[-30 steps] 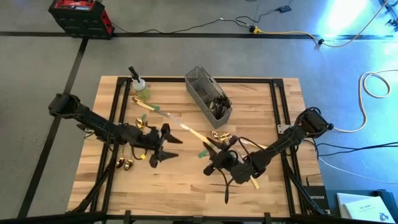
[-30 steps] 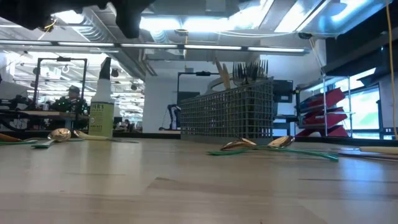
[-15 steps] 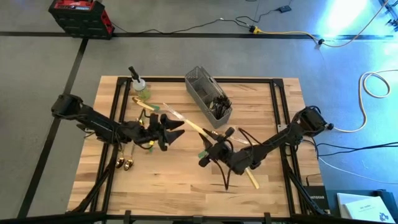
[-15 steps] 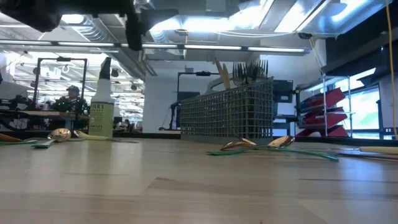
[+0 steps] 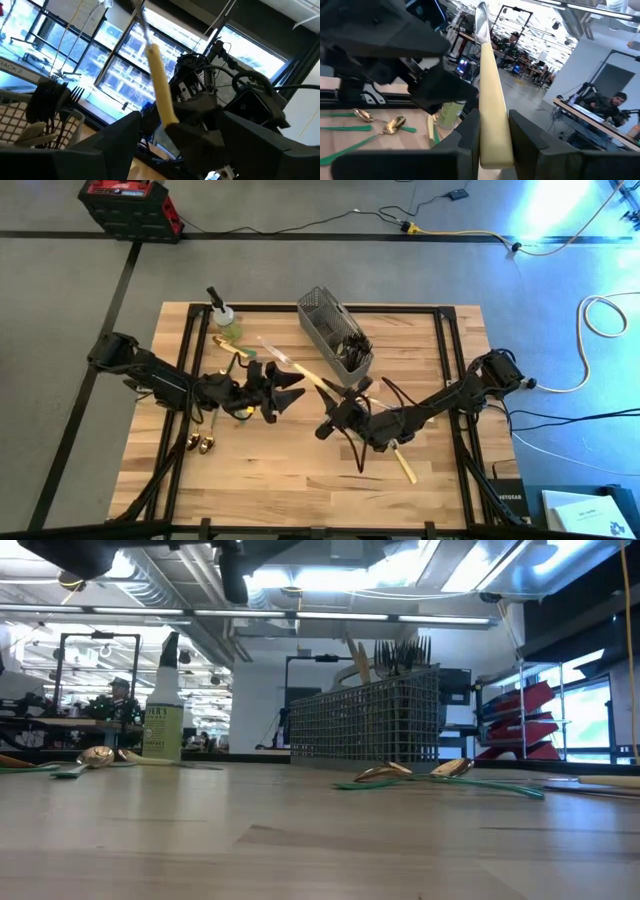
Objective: Sort silverware
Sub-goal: Put the yellow table knife into the gray silverware organizer
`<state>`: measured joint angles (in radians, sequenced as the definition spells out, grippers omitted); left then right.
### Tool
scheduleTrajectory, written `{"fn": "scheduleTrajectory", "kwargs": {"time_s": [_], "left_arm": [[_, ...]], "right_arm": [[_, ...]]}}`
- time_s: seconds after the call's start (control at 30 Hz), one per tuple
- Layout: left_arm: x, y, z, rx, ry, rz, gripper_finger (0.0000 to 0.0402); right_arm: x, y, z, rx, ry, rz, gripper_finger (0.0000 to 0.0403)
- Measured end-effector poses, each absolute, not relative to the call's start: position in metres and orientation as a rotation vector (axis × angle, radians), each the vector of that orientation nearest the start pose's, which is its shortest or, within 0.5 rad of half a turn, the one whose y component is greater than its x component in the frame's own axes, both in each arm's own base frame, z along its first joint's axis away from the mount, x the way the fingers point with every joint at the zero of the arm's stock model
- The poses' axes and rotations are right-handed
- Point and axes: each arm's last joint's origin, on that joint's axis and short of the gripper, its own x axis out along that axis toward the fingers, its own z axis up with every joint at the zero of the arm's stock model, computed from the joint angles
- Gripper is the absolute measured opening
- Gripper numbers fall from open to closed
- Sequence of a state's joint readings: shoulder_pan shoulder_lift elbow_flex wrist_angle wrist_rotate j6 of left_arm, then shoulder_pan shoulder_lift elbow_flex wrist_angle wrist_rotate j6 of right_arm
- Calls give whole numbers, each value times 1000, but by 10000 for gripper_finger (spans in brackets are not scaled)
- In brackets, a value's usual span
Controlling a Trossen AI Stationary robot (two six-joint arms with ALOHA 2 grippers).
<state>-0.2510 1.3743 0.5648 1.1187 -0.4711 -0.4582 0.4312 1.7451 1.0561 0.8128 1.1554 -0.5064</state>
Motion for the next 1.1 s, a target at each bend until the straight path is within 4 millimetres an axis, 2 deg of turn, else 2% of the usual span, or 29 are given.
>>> {"fn": "scheduleTrajectory", "kwargs": {"time_s": [0.43,0.6,0.73,1.03,1.1], "left_arm": [[275,-43,270,-569,-359,94,258],[276,-39,268,-558,-339,116,235],[276,-38,268,-568,-339,120,192],[276,-38,268,-549,-337,122,30],[276,-38,268,-544,-344,122,15]], "right_arm": [[350,128,264,-398,96,-729,57],[350,129,264,-407,100,-728,57],[350,129,264,-418,104,-727,57],[350,129,264,-416,102,-727,57],[350,129,264,-416,102,-728,57]]}}
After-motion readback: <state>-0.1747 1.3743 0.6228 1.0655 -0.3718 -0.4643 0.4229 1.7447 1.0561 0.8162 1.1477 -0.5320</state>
